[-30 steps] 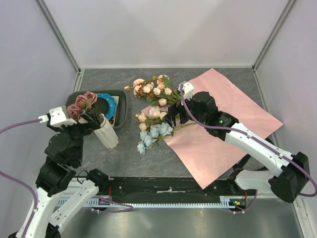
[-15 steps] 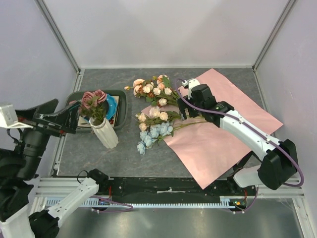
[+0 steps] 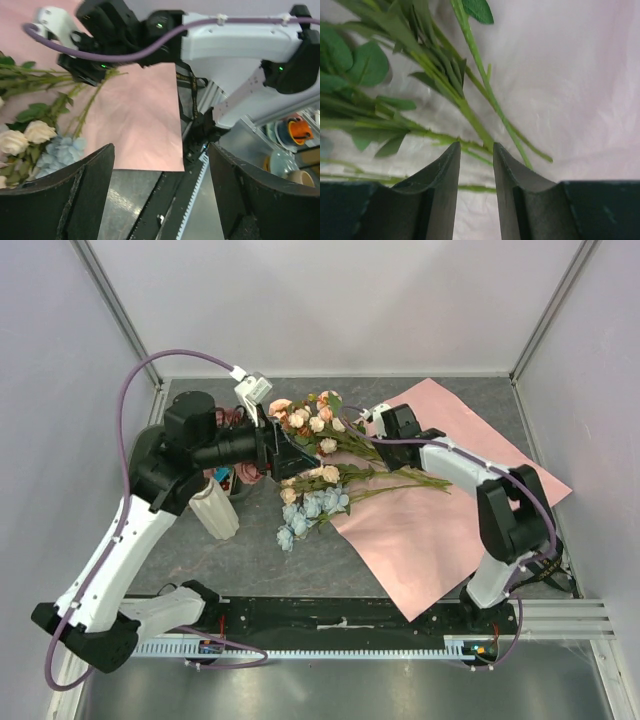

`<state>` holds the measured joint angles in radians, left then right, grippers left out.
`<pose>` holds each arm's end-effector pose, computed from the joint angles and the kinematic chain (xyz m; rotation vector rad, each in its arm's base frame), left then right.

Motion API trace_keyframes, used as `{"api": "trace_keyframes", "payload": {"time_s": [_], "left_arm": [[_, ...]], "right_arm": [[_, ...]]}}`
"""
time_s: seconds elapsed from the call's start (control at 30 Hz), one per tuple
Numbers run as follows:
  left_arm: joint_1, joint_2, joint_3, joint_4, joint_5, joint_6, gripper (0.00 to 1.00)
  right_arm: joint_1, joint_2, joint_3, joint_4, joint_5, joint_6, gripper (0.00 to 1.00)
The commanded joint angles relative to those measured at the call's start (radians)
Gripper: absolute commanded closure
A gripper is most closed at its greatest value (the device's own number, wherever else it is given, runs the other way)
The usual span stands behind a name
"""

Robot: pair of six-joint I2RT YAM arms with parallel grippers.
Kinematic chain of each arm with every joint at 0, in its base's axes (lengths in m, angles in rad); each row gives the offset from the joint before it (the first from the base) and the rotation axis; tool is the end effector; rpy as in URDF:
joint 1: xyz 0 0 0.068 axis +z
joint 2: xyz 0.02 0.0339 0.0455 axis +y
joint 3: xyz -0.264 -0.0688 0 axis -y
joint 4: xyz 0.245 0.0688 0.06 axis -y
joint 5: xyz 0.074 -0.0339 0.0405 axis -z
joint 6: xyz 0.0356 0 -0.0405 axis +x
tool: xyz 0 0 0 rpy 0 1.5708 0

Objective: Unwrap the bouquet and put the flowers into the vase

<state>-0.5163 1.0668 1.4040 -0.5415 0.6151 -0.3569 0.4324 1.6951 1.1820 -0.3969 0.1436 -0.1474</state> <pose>0.1680 -0.1190 0.4614 0.6177 1.7874 -1.1572 0.3314 0.1474 0.2212 -0.6471 2.3822 -0.0555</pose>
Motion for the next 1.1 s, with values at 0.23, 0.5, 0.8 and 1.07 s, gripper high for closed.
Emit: {"api": "trace_keyframes", "payload": {"time_s": [0.23,0.5,0.8,1.07], "left_arm": [[0.001,-0.113,-0.019,0.092,0.104,-0.042,0.20],[0.001,-0.205,0.071,0.077,0.031,0.022,0.16],[0.001,-0.219,0.125,0.054,-0.065,0.038,0.13],[0.001,-0.200,0.118,0.034,-0.049,0.030,0.13]], "right_arm": [[-0.057,0.212,0.183,0.069,0.027,-0.066,0.60],[-0.106,0.146,0.165,0.109,-0.142,-0.004,0.55],[-0.106,0.176,0.143,0.099,-0.252,-0.069,0.57],[-0.084,0.221,0.128,0.159,-0.210,-0.078,0.57]]}}
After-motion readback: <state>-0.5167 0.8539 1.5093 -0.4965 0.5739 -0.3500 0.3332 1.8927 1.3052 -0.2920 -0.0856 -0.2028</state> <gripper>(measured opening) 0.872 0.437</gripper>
